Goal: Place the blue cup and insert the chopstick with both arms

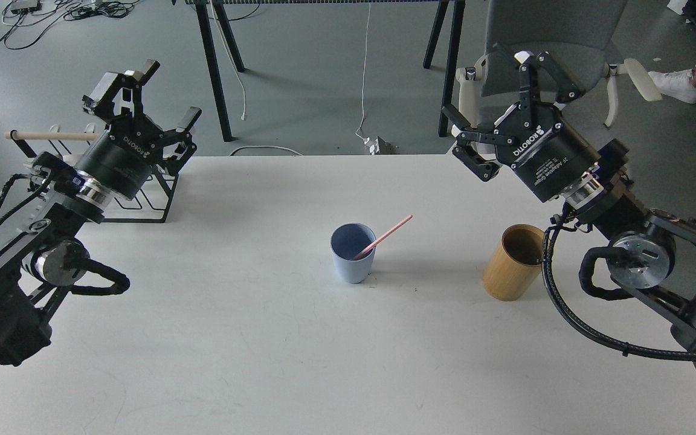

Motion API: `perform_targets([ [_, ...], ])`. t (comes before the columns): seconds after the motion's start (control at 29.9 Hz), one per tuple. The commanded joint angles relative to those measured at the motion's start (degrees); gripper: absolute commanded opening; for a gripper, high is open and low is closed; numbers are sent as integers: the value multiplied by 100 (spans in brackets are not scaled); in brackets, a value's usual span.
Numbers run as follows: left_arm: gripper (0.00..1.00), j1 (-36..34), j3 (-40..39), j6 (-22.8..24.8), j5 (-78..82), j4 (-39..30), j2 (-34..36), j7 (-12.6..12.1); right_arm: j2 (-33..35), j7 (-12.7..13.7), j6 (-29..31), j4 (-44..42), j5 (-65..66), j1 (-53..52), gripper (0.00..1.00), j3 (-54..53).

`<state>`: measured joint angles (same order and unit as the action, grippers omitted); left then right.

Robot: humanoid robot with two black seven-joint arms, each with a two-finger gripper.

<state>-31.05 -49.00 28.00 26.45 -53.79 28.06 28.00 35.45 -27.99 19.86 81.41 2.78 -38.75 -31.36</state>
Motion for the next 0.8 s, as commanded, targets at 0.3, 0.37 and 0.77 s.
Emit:
perform_targets([
  [0.3,94,-261,-119,0,-500,-18,156,0,-65,-1,378,-55,-14,720,99,-933],
  [0.37,94,-288,-110,0,-518,-18,156,0,-109,-1,378,-142,-23,729,99,-1056],
  [0.77,94,-288,-92,0,-518,-18,148,0,-364,-1,422,-459,-137,860,99,-1311],
])
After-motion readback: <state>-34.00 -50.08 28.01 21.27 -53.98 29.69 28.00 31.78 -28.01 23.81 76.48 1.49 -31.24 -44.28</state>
